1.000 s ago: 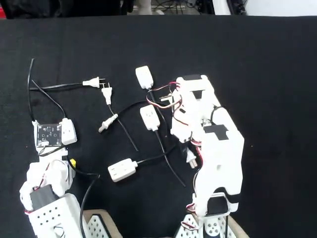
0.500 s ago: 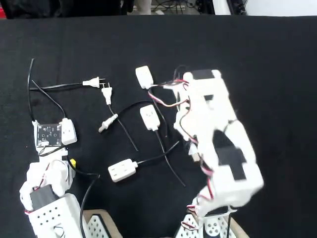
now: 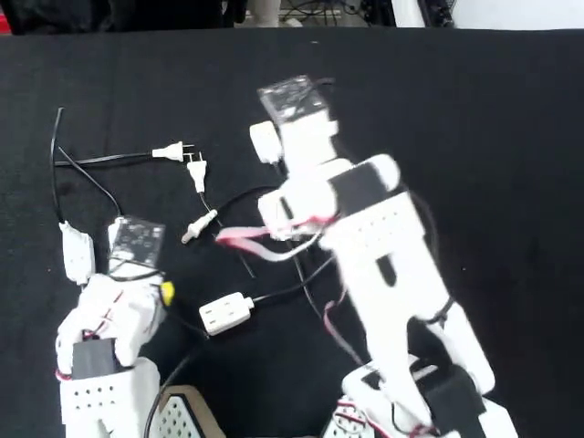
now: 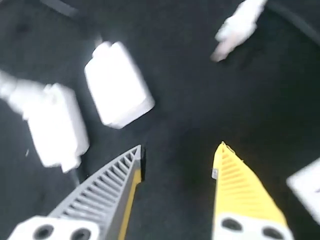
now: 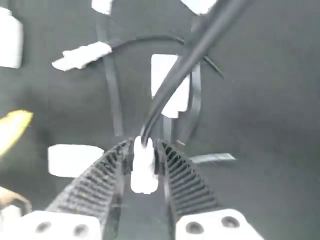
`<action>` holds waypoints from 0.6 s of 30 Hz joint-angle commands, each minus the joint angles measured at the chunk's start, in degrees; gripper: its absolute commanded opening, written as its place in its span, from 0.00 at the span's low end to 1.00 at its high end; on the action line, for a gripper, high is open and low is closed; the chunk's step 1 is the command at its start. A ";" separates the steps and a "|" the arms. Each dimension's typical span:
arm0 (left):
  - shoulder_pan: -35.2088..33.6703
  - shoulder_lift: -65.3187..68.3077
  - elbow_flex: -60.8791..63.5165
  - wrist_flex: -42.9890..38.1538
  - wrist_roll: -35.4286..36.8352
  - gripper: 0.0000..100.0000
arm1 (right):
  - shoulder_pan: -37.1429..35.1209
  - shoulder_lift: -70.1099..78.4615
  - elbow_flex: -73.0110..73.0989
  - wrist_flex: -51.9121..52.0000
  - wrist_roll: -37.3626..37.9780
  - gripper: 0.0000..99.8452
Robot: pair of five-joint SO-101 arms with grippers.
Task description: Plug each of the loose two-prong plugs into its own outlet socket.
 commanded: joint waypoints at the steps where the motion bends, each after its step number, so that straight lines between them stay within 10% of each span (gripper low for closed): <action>1: 5.85 -0.44 -3.47 0.35 0.09 0.23 | -5.71 -4.00 2.95 -6.15 -3.08 0.01; 18: 11.12 -8.44 -5.49 5.10 11.25 0.24 | -7.21 -28.18 42.77 -46.42 -3.43 0.01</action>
